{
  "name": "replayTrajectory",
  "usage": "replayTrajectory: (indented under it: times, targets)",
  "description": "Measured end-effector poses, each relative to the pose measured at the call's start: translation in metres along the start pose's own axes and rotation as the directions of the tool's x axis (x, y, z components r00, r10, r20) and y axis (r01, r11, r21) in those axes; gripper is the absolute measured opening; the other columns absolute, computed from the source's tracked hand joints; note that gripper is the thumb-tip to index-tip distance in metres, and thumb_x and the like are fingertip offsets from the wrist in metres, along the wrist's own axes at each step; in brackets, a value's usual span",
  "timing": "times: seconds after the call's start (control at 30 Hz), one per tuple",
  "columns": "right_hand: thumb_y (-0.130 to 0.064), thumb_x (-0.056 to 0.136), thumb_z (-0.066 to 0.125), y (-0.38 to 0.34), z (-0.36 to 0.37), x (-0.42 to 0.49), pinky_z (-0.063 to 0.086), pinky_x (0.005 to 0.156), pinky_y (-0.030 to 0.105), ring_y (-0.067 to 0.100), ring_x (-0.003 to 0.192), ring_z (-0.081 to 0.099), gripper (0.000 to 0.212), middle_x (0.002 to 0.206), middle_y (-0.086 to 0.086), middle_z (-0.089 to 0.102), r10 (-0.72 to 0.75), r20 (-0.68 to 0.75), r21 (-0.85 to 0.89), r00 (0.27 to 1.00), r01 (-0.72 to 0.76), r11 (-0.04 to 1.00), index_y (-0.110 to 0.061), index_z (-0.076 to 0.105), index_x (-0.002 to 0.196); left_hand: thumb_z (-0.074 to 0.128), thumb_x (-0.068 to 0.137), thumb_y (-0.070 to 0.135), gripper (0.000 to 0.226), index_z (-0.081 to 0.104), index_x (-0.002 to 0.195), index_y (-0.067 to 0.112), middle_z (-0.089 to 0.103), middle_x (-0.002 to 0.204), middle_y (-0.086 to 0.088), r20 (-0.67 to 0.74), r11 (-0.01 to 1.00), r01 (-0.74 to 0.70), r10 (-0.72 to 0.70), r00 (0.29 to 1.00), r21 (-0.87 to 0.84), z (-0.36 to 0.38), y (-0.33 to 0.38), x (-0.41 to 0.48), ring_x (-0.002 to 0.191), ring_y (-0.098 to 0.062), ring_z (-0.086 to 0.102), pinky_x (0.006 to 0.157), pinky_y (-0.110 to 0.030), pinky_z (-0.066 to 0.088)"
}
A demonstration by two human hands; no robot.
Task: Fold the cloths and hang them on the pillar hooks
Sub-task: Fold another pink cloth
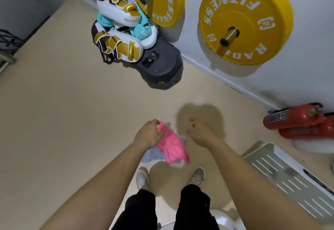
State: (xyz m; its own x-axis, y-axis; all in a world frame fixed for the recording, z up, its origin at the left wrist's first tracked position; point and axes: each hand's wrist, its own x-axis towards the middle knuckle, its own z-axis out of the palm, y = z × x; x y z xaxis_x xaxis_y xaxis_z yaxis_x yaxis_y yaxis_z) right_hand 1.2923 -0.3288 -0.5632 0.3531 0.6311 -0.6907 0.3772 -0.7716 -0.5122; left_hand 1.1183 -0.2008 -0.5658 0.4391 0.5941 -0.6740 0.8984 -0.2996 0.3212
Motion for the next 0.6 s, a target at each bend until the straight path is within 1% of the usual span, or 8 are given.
replayTrajectory:
  times: [0.1, 0.2, 0.3, 0.37, 0.4, 0.5, 0.53, 0.6]
  targets:
    - [-0.028, 0.096, 0.058, 0.011, 0.052, 0.039, 0.040, 0.108, 0.035, 0.031, 0.131, 0.050, 0.055, 0.144, 0.016, 0.052, 0.033, 0.053, -0.004, 0.998, -0.033, 0.999, -0.009, 0.043, 0.146, 0.056, 0.096, 0.029, 0.049, 0.047, 0.140, 0.009, 0.056, 0.134, -0.013, 0.030, 0.999, 0.053, -0.052, 0.998, -0.008, 0.031, -0.053, 0.027, 0.121, -0.028, 0.055, 0.098, -0.033, 0.045]
    - [-0.024, 0.096, 0.055, 0.029, 0.113, 0.085, 0.041, 0.102, 0.034, 0.032, 0.126, 0.055, 0.045, 0.139, 0.017, 0.057, 0.065, 0.099, -0.037, 0.993, -0.061, 0.997, -0.007, 0.053, 0.138, 0.057, 0.094, 0.023, 0.043, 0.053, 0.134, 0.010, 0.058, 0.129, -0.013, 0.052, 0.996, 0.082, -0.080, 0.995, -0.034, 0.071, -0.108, 0.073, 0.116, -0.029, 0.057, 0.092, -0.030, 0.044]
    - [-0.022, 0.094, 0.053, 0.057, 0.198, 0.147, 0.042, 0.102, 0.037, 0.036, 0.123, 0.055, 0.045, 0.139, 0.018, 0.055, 0.106, 0.079, -0.075, 0.991, -0.100, 0.992, -0.010, 0.051, 0.138, 0.059, 0.092, 0.022, 0.035, 0.057, 0.125, 0.009, 0.060, 0.119, -0.014, 0.084, 0.994, 0.095, -0.091, 0.992, -0.047, 0.121, -0.170, 0.140, 0.108, -0.030, 0.059, 0.089, -0.034, 0.046]
    - [-0.012, 0.096, 0.052, 0.076, 0.262, 0.192, 0.040, 0.105, 0.038, 0.037, 0.125, 0.053, 0.044, 0.140, 0.020, 0.054, 0.135, 0.121, -0.046, 0.983, -0.130, 0.990, -0.004, 0.050, 0.138, 0.059, 0.091, 0.020, 0.029, 0.060, 0.118, 0.010, 0.060, 0.112, -0.013, 0.123, 0.994, 0.099, -0.094, 0.988, -0.036, 0.158, -0.213, 0.189, 0.102, -0.031, 0.060, 0.083, -0.034, 0.047]
    - [-0.009, 0.095, 0.053, 0.086, 0.295, 0.216, 0.040, 0.104, 0.038, 0.038, 0.123, 0.055, 0.041, 0.135, 0.021, 0.057, 0.151, 0.124, -0.025, 0.981, -0.149, 0.989, -0.002, 0.053, 0.135, 0.059, 0.090, 0.019, 0.026, 0.061, 0.115, 0.011, 0.060, 0.108, -0.012, 0.138, 0.995, 0.100, -0.096, 0.986, -0.023, 0.179, -0.235, 0.216, 0.099, -0.029, 0.061, 0.080, -0.032, 0.047]
    - [-0.015, 0.091, 0.057, 0.124, 0.391, 0.286, 0.047, 0.095, 0.042, 0.038, 0.113, 0.059, 0.033, 0.123, 0.018, 0.063, 0.216, 0.070, 0.023, 0.974, -0.218, 0.976, -0.006, 0.061, 0.123, 0.059, 0.090, 0.025, 0.028, 0.064, 0.115, 0.012, 0.064, 0.105, -0.009, 0.201, 0.999, 0.051, -0.051, 0.978, 0.005, 0.246, -0.301, 0.294, 0.096, -0.025, 0.063, 0.077, -0.031, 0.047]
    - [-0.017, 0.088, 0.056, 0.133, 0.404, 0.298, 0.049, 0.089, 0.043, 0.038, 0.108, 0.060, 0.032, 0.119, 0.018, 0.063, 0.225, 0.056, 0.007, 0.973, -0.225, 0.974, -0.008, 0.062, 0.118, 0.057, 0.090, 0.028, 0.029, 0.063, 0.114, 0.013, 0.066, 0.105, -0.009, 0.221, 0.999, 0.041, -0.047, 0.974, 0.033, 0.256, -0.308, 0.308, 0.096, -0.027, 0.064, 0.074, -0.032, 0.047]
    - [-0.018, 0.082, 0.056, 0.173, 0.491, 0.353, 0.050, 0.081, 0.043, 0.039, 0.100, 0.060, 0.034, 0.115, 0.019, 0.061, 0.257, 0.034, -0.057, 0.966, -0.255, 0.965, -0.009, 0.060, 0.114, 0.056, 0.090, 0.035, 0.032, 0.062, 0.115, 0.016, 0.066, 0.107, -0.009, 0.261, 0.997, 0.023, -0.042, 0.964, 0.077, 0.321, -0.364, 0.372, 0.095, -0.030, 0.065, 0.071, -0.031, 0.044]
